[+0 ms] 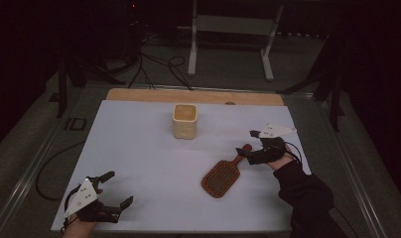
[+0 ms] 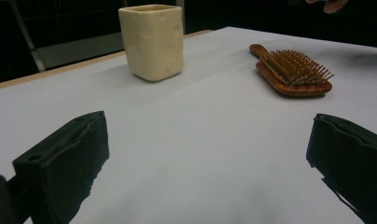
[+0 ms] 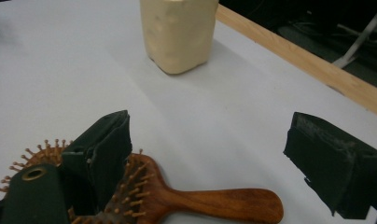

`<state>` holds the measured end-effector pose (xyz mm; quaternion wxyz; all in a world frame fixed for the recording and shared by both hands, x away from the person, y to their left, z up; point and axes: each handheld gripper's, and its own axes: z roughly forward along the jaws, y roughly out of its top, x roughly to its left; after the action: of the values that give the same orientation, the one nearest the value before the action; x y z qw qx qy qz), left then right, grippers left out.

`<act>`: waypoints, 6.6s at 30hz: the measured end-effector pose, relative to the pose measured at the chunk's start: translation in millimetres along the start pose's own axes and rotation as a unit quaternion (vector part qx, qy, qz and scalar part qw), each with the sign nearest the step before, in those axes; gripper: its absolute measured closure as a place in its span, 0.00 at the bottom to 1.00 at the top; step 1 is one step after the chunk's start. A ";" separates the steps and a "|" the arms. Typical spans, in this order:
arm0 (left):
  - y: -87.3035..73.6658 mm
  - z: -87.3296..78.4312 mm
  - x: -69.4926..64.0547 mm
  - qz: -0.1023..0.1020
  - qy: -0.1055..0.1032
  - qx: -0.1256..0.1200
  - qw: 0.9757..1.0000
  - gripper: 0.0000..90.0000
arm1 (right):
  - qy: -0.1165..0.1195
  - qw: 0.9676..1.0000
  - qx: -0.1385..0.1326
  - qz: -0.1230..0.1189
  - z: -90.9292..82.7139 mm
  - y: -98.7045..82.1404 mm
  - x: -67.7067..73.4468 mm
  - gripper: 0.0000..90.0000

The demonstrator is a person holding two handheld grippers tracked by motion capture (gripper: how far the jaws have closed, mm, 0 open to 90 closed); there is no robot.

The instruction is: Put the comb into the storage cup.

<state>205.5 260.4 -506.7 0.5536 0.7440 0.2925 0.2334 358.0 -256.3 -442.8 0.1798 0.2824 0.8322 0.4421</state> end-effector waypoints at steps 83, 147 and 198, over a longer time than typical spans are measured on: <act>-0.7 -0.5 0.3 -0.009 -0.005 0.003 1.000 0.00 | -0.079 0.980 0.180 0.032 10.2 -72.4 -2.2 1.00; -0.3 -0.2 -0.5 -0.007 -0.007 0.004 1.000 0.00 | -0.061 0.985 0.160 0.013 -60.2 -54.2 62.2 1.00; -0.6 -1.5 0.1 -0.006 -0.009 0.002 1.000 0.00 | -0.049 0.970 0.237 0.024 19.0 -26.0 84.2 0.18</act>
<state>204.4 261.6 -506.9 0.5561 0.7455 0.2926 0.2223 295.1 -203.0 -479.1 0.1372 0.3583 0.8965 0.2217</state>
